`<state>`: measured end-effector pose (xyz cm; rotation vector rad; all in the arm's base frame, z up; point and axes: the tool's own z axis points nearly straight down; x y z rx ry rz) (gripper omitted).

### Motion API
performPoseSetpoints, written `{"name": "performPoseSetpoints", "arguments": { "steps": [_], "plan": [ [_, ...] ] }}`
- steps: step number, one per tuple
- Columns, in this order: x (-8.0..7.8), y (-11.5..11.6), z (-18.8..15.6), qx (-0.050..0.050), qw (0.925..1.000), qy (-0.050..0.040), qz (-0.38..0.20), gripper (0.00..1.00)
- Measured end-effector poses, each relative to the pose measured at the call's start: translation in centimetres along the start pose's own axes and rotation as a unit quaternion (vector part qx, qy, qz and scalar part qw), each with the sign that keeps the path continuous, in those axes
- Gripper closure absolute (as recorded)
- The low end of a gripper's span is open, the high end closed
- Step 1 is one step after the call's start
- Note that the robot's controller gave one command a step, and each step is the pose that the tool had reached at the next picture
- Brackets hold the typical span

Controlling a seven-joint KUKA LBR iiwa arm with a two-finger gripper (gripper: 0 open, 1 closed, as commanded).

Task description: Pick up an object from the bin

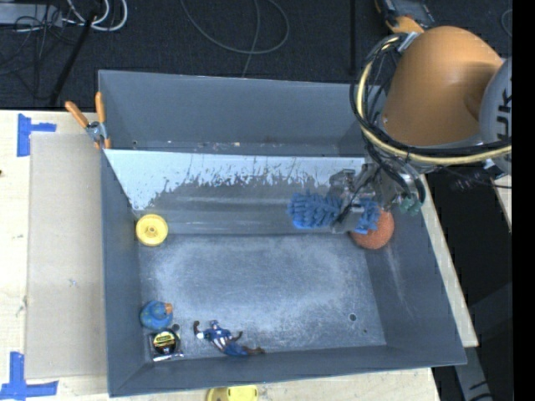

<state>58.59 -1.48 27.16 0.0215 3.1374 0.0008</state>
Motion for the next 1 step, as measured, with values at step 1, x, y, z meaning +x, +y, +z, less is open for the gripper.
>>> {"name": "performPoseSetpoints", "arguments": {
  "steps": [1],
  "plan": [
    [-0.11,0.01,-0.37,0.000,1.0000,-0.0029,0.000,1.00]
  ]
}}
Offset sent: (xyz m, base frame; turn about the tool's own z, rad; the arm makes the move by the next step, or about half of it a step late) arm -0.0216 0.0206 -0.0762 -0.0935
